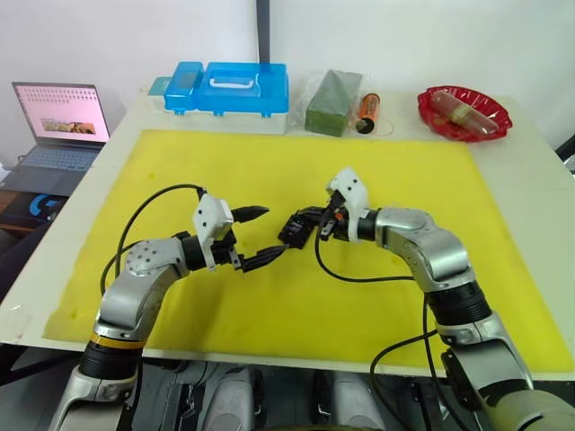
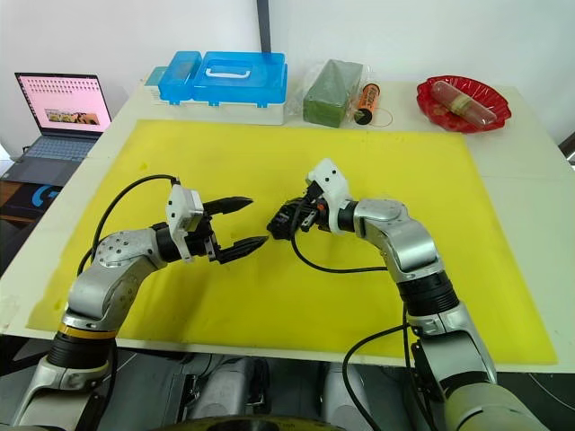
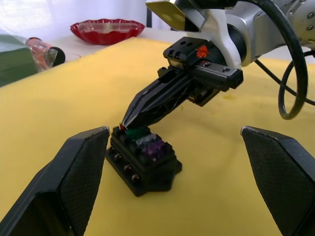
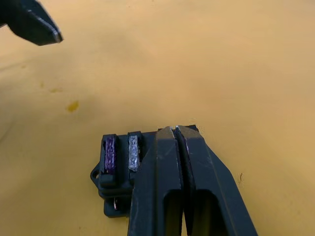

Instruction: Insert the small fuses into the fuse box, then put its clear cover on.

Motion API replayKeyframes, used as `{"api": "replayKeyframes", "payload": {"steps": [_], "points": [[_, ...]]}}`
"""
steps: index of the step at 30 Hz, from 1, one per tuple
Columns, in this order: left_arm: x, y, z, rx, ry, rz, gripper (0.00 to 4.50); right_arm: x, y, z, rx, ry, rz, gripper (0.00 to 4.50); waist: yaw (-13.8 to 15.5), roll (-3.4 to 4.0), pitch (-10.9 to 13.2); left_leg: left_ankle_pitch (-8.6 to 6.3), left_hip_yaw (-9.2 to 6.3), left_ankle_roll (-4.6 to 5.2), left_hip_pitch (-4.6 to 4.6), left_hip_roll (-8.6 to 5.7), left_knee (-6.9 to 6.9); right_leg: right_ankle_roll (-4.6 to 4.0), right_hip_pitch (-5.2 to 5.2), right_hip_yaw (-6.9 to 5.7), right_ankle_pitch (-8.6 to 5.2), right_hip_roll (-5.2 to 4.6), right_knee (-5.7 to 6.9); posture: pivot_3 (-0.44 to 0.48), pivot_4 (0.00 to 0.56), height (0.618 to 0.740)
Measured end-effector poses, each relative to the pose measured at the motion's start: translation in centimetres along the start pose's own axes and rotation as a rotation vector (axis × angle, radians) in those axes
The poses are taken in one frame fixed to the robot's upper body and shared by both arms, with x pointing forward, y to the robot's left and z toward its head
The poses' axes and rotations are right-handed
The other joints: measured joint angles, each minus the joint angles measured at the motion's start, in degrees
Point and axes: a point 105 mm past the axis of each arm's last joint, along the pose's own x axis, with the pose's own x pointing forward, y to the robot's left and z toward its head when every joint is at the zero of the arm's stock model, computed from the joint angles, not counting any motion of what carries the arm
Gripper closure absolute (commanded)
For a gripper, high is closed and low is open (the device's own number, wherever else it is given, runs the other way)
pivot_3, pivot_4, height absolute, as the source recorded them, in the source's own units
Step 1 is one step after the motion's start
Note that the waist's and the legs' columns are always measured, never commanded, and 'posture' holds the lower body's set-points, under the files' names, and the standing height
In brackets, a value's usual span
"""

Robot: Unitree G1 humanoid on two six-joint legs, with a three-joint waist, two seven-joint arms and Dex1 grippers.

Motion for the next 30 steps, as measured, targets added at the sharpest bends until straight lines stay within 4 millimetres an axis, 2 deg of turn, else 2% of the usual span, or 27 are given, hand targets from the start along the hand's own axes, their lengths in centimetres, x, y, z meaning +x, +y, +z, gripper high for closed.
{"api": "replayKeyframes", "payload": {"steps": [23,28,30], "points": [[-0.2,0.1,0.0,0.004,0.012,0.002,0.0,0.1,-0.2,-0.4,0.252,-0.042,0.013,4.47,-0.2,0.0,0.0,-0.01,-0.06,0.01,0.04,0.0,0.0,-0.01,0.07,-0.02,0.0,-0.01,0.0,0.0,0.15,0.74],[-0.2,0.2,-0.1,0.001,0.013,0.003,0.0,0.2,0.4,0.5,0.259,-0.095,0.046,4.47,-0.2,0.03,0.0,-0.01,-0.05,0.01,-0.04,0.0,-0.01,-0.01,-0.03,-0.02,0.0,-0.01,0.0,0.0,0.15,0.74],[-0.2,0.3,-0.2,-0.002,0.014,0.005,0.0,-0.1,0.9,1.7,0.225,-0.136,0.072,4.47,-0.2,0.03,0.0,-0.01,-0.05,0.02,-0.07,0.0,-0.01,-0.01,-0.06,-0.02,0.0,-0.01,-0.01,0.0,0.15,0.74]]}}
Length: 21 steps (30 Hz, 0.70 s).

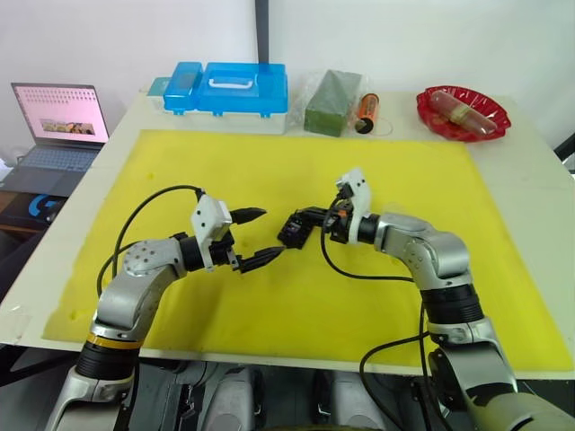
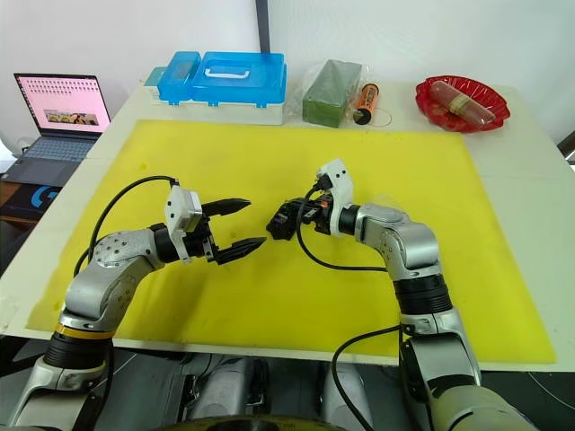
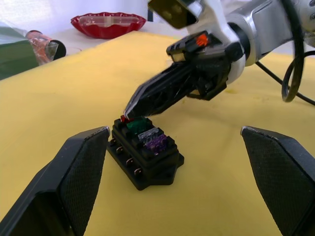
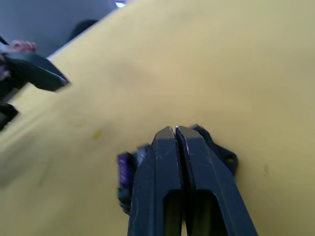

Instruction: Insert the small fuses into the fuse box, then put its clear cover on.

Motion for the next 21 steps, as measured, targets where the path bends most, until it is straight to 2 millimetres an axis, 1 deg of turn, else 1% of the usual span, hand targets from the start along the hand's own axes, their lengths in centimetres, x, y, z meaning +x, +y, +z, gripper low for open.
{"api": "replayKeyframes", "payload": {"steps": [2,4,6,7,10,12,14,16,21], "points": [[0.0,0.1,-0.1,-0.003,0.001,0.003,0.0,-0.1,1.1,1.4,-0.038,-0.043,0.038,4.47,0.0,0.0,0.0,0.0,0.0,0.0,0.0,0.0,-0.01,0.0,0.0,0.0,0.0,0.0,0.0,0.0,0.15,0.74],[0.1,0.2,0.0,-0.001,-0.001,0.003,0.0,-0.2,1.7,2.6,-0.071,-0.072,0.055,4.47,0.0,0.0,0.0,0.0,-0.01,0.0,0.0,0.0,0.0,0.0,0.0,0.0,0.0,0.0,0.0,0.0,0.15,0.74],[0.2,0.5,0.2,0.004,-0.005,0.005,0.0,-0.4,1.9,3.5,-0.109,-0.088,0.053,4.47,0.1,0.0,0.0,0.0,-0.01,0.01,0.01,0.0,0.0,0.0,0.01,-0.02,0.0,0.0,0.0,0.0,0.15,0.74],[0.2,0.6,0.3,0.005,-0.007,0.006,0.0,-0.5,1.8,3.6,-0.128,-0.082,0.046,4.47,0.2,0.0,0.0,-0.01,-0.01,0.01,0.0,-0.01,0.0,0.0,0.01,-0.02,0.0,-0.01,-0.01,0.0,0.15,0.74],[0.3,0.9,0.1,-0.004,-0.004,0.011,0.0,-0.7,0.8,3.2,-0.193,-0.048,-0.005,4.47,0.1,-0.01,0.0,-0.02,0.01,0.04,0.0,-0.02,-0.01,0.0,0.01,-0.02,0.0,-0.02,-0.04,0.0,0.15,0.74],[0.5,1.0,0.1,-0.011,-0.011,0.011,0.0,-0.6,-0.4,2.4,-0.248,-0.001,-0.058,4.47,0.1,-0.01,0.0,-0.02,0.02,0.04,0.0,-0.02,-0.01,0.0,0.0,-0.02,0.0,-0.01,-0.04,0.0,0.15,0.74],[0.6,1.1,0.3,-0.006,-0.016,0.011,0.0,-0.4,-1.2,1.5,-0.268,0.028,-0.086,4.47,0.1,-0.01,0.0,-0.02,0.02,0.03,0.0,-0.02,-0.01,0.0,0.0,-0.02,0.0,0.0,-0.04,0.0,0.15,0.74],[0.7,1.2,0.5,0.003,-0.022,0.01,0.0,-0.2,-1.5,0.7,-0.275,0.047,-0.092,4.47,0.0,-0.01,0.0,-0.02,0.03,0.03,0.0,-0.02,-0.01,0.0,0.0,-0.02,0.0,0.0,-0.04,0.0,0.15,0.74],[0.7,1.3,0.5,0.002,-0.023,0.012,0.0,-0.1,-1.9,0.2,-0.284,0.059,-0.102,4.47,-0.1,-0.01,0.0,-0.02,0.02,0.03,0.0,-0.01,-0.01,0.0,0.0,-0.02,0.0,0.0,-0.04,0.0,0.15,0.74]]}}
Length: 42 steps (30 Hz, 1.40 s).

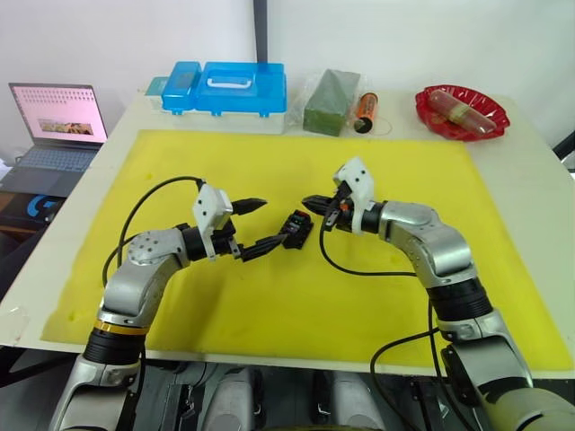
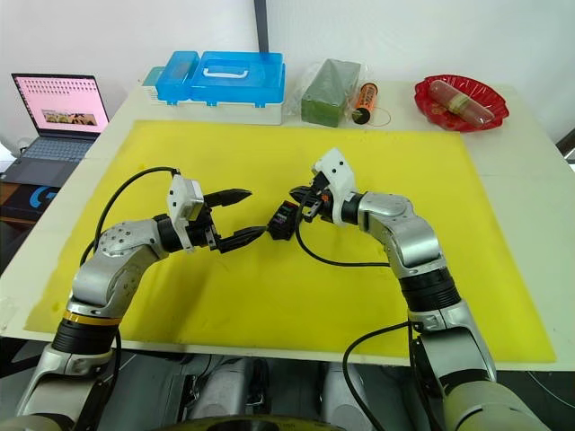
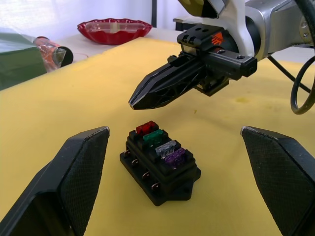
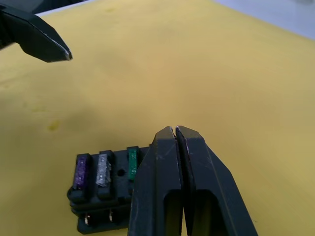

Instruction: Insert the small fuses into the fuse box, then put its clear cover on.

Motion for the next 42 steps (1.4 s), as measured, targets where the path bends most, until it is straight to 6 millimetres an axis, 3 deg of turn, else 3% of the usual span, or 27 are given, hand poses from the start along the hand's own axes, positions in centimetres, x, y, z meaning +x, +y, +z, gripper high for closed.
{"api": "replayKeyframes", "payload": {"steps": [22,26,28,31,33,37,40,42], "points": [[-0.2,0.0,-0.3,-0.009,0.009,0.012,0.0,0.6,0.4,-0.9,-0.053,0.034,0.025,4.47,0.0,0.0,0.0,0.0,-0.01,0.0,0.01,0.0,0.0,0.0,0.01,0.0,0.0,0.0,0.0,0.0,0.15,0.74],[-0.4,-0.3,-0.7,-0.016,0.016,0.008,0.0,0.5,0.7,-0.7,0.028,-0.019,0.025,4.47,0.0,0.01,0.0,0.0,0.0,0.0,0.0,0.01,-0.01,0.0,0.0,0.0,0.0,-0.01,0.0,0.0,0.15,0.74],[-0.6,-0.4,-0.9,-0.018,0.024,0.013,0.0,-0.3,0.8,0.8,0.039,-0.076,0.02,4.47,0.0,0.07,0.1,0.0,0.0,0.0,-0.04,0.0,-0.01,0.0,-0.05,0.01,0.0,-0.02,0.0,0.0,0.15,0.74],[-0.9,-1.0,-0.9,-0.009,0.024,0.031,0.0,-3.4,1.1,5.2,-0.066,-0.187,0.002,3.51,0.5,0.08,0.1,-0.03,-0.03,0.03,-0.06,-0.01,-0.01,0.0,-0.03,0.0,0.0,-0.06,-0.06,0.0,0.15,0.74],[-1.0,-1.2,-1.1,-0.016,0.026,0.05,0.0,-5.5,1.2,6.1,-0.17,-0.183,-0.015,2.79,0.6,0.03,0.0,-0.05,-0.09,0.05,-0.06,-0.02,-0.01,0.0,0.05,-0.08,0.0,-0.08,-0.15,0.0,0.15,0.74],[-1.3,-2.0,-2.1,-0.038,0.045,0.128,0.0,-9.5,1.8,1.5,-0.234,0.033,-0.013,1.32,0.5,0.01,0.0,-0.1,-0.12,0.12,-0.04,-0.06,0.0,0.0,0.13,-0.12,-0.01,-0.16,-0.23,0.0,0.15,0.74],[0.1,-2.7,-2.6,-0.07,0.033,0.17,0.0,-12.1,1.8,0.0,-0.245,0.107,-0.067,0.24,0.6,0.03,0.1,-0.09,-0.12,0.11,0.01,-0.04,0.0,0.0,0.15,-0.11,-0.01,-0.13,-0.2,0.0,0.15,0.74],[1.2,-3.3,-2.9,-0.088,0.027,0.183,0.0,-13.1,1.7,-0.2,-0.239,0.111,-0.112,0.04,0.5,-0.01,0.1,-0.09,-0.13,0.1,0.02,-0.02,0.01,0.0,0.15,-0.1,-0.01,-0.09,-0.2,0.0,0.15,0.74]]}}
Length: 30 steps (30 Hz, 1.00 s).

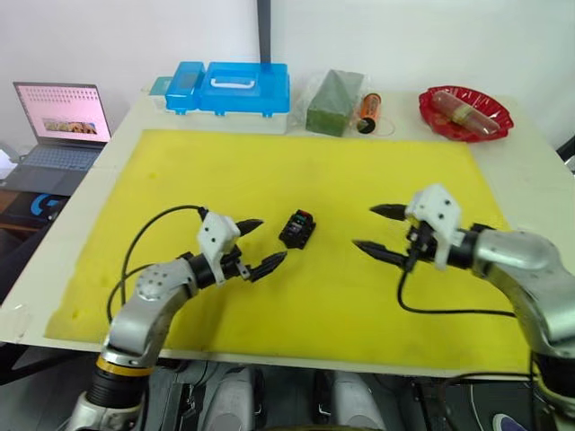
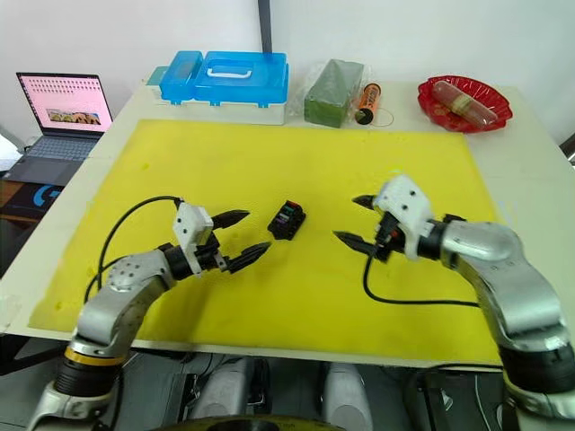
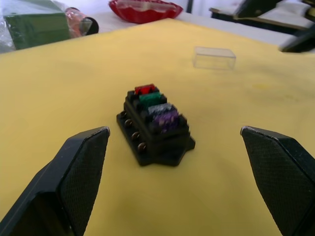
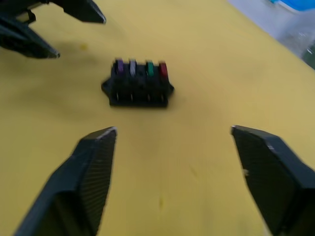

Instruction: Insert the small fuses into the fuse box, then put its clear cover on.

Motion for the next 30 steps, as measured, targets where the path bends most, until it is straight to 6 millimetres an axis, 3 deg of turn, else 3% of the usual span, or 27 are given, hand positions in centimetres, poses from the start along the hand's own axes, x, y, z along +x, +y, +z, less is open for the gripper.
{"api": "replayKeyframes", "payload": {"steps": [3,9,24,27,30], "points": [[1.1,-0.3,-0.6,0.005,0.017,0.039,0.0,-1.1,-0.1,-0.6,0.019,0.013,-0.063,0.04,0.1,0.0,0.0,0.0,-0.02,0.0,0.0,0.0,-0.01,-0.01,-0.01,0.0,-0.01,0.03,0.02,0.0,0.15,0.74],[2.9,1.0,-2.9,0.045,0.113,0.172,0.0,-1.5,-0.9,-1.4,0.082,-0.006,-0.2,0.04,0.1,-0.01,0.0,0.0,-0.02,0.01,-0.02,-0.01,0.01,0.0,-0.02,0.0,-0.01,0.04,0.0,0.0,0.15,0.74],[6.0,-0.2,-3.3,0.02,0.141,0.128,0.0,-2.5,-2.0,-2.2,0.082,0.019,-0.332,0.04,1.7,0.05,-0.1,-0.01,-0.04,0.03,-0.01,-0.05,0.07,0.0,0.03,0.0,-0.01,0.02,-0.01,0.0,0.15,0.74],[6.2,-0.2,-3.5,0.015,0.147,0.131,0.54,-2.3,-2.2,-1.9,0.076,0.009,-0.34,0.0,1.7,0.04,-0.1,-0.01,-0.05,0.03,-0.01,-0.05,0.07,0.0,0.06,0.0,-0.01,0.02,-0.03,0.0,0.15,0.74],[6.1,0.0,-3.5,0.029,0.151,0.139,1.55,-2.3,-2.3,-1.8,0.075,0.005,-0.346,0.0,1.6,0.05,-0.1,-0.01,-0.06,0.03,-0.01,-0.05,0.07,0.0,0.06,-0.01,-0.01,0.02,-0.02,0.0,0.15,0.74]]}}
